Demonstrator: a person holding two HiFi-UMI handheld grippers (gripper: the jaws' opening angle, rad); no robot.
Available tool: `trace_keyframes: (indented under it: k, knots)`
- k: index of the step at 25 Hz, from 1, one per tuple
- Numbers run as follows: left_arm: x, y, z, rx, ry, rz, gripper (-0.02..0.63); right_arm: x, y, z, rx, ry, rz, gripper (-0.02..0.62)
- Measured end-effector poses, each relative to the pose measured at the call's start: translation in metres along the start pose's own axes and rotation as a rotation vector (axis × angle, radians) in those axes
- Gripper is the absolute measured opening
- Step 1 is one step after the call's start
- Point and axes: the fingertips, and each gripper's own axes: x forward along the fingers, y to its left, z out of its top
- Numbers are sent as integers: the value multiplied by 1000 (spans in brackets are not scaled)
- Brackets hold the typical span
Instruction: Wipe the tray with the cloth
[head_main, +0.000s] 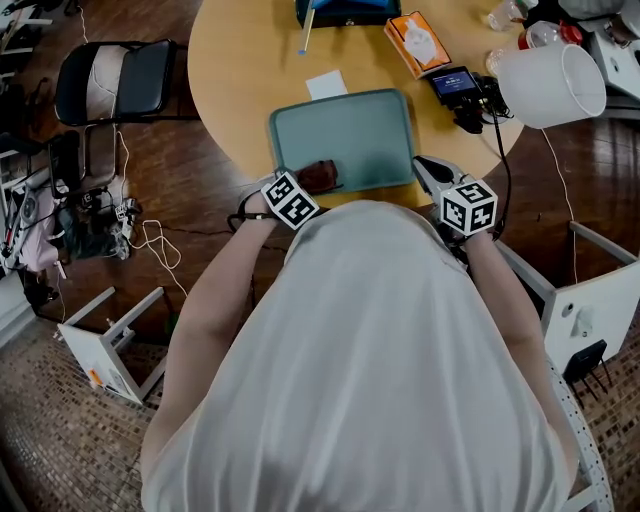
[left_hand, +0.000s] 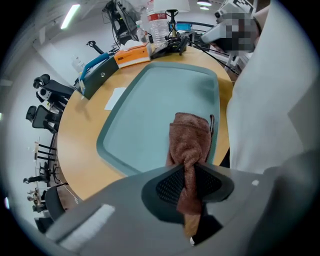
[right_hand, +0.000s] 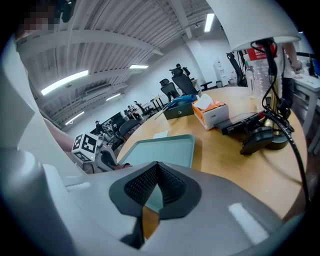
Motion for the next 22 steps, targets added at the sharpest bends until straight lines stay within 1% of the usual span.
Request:
trace_keyframes:
  k: [6,14,17,20,22]
  knots:
    - [-1,41,13,-16,-15,52,383,-1,3,0,9,-3,-20,3]
    - [2,103,34,-9,-19,129,383,-4,0,-6,42,-12,-55,3]
    - [2,109,37,15,-15,133,383,-4,-1,-5,47,-17,-60,3]
    - [3,104,39,46,-19,123,382,-3,-1,-3,47,-19,-61,3]
    - [4,100,40,51,-33,126,382,-1,0,-1,44,-18,-58,3]
